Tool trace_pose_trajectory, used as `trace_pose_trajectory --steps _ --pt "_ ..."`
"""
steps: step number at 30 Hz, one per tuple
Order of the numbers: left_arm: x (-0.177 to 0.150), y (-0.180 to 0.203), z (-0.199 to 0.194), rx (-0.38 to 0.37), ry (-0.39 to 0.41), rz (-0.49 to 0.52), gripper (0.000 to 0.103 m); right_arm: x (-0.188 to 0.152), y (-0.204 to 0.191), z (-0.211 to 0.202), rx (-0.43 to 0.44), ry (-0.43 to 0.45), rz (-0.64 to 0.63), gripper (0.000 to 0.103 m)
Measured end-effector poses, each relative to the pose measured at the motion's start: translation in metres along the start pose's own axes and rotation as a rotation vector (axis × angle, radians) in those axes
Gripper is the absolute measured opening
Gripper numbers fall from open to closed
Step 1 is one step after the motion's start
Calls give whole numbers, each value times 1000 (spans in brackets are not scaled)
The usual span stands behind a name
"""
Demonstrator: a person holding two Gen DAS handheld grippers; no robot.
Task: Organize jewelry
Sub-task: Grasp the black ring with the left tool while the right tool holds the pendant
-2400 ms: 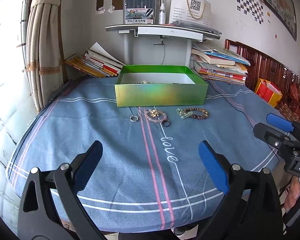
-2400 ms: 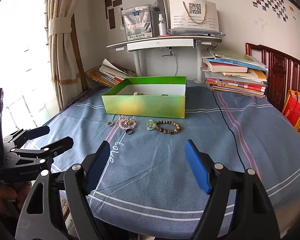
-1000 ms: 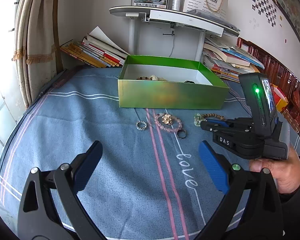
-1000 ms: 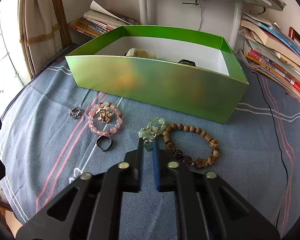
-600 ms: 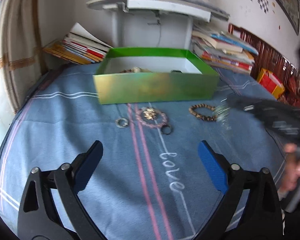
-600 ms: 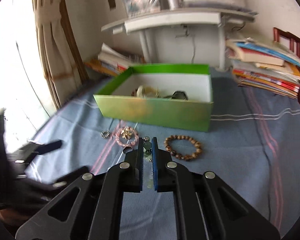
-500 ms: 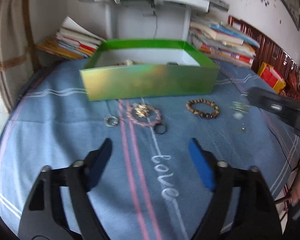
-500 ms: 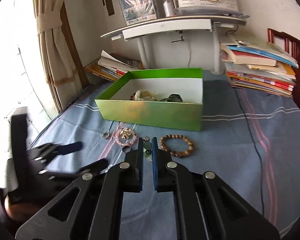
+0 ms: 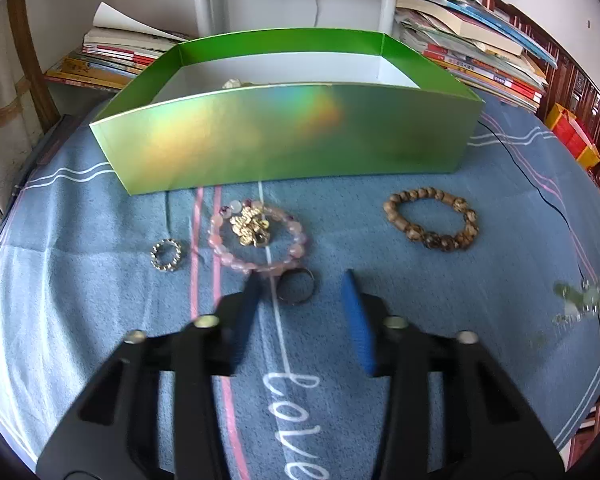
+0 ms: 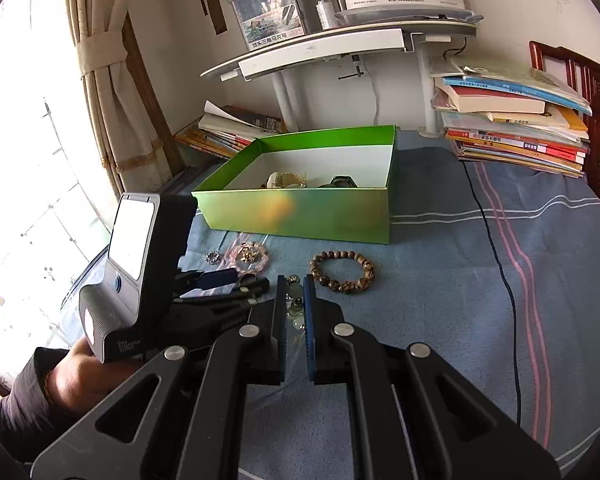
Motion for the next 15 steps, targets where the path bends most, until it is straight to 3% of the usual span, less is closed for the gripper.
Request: trace_pose_trajectory --steps 2,8,15 --pt "1 -4 0 -3 0 -5 20 -1 0 -1 3 -1 2 8" --pt "-6 -6 -11 -31 30 -14 19 -2 -2 -6 2 8 2 8" --pt "-21 -25 -87 6 152 -20 19 -1 -21 -31 -11 53 -31 8"
Point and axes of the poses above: each gripper's, at about its wrist camera, not at the fingertips, and z roughly the way its jaws point, y to its right, x to its top, the point moved 10 cm from there along z, roughly the way its jaws point, and after that the axes turned 8 degrees about z, right-handed, at the moved point
